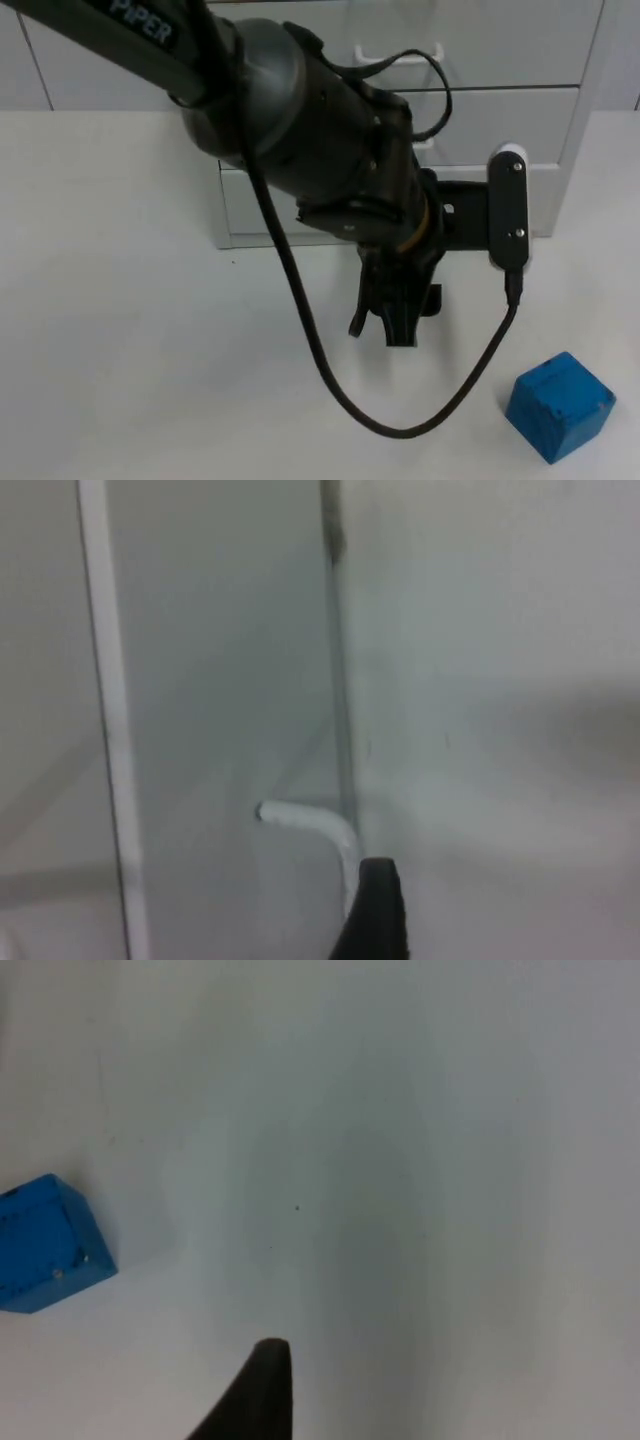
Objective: Open the drawer with the left hand, place the block into the drawer with the right hand, then close the drawer with the left hand.
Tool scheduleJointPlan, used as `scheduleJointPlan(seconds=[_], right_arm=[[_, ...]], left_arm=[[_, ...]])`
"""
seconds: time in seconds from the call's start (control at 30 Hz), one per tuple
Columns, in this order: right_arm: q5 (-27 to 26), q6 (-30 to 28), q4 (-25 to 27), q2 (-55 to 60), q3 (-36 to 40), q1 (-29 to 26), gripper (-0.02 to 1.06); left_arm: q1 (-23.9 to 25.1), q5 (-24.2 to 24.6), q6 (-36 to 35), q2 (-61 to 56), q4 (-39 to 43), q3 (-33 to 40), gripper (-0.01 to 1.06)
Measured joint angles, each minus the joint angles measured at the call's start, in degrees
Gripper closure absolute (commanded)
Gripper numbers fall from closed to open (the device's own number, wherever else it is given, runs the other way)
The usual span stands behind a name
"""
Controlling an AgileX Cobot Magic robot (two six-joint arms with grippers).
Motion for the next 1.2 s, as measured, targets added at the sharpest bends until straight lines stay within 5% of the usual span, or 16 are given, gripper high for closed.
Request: scheduleJointPlan(seconds=[0.6,0.73,0.87,0.9,1.2], right_arm=[[1.15,0.23,-0.04,0.0,0.0,0.0,-0.01],[1.15,0.23,-0.04,0.0,0.0,0.0,-0.01],[1.15,0.23,-0.04,0.0,0.0,0.0,-0.01],[1.15,0.23,-0.04,0.0,0.0,0.0,-0.01],[0.76,0.23,-0.04,0.0,0.0,0.0,-0.01]], left_arm=[[0.12,3.05,-7.24,6.83,7.57,-5.18,0.37],[0.94,3.19,-8.05,7.19,7.57,-5.42,0.54],[1.52,5.54,-8.26,7.41,7.57,-5.42,1.01],[1.52,5.54,-8.26,7.41,7.57,-5.42,1.05],[-1.53,10.95,-8.26,7.41,6.36,-5.42,1.05]])
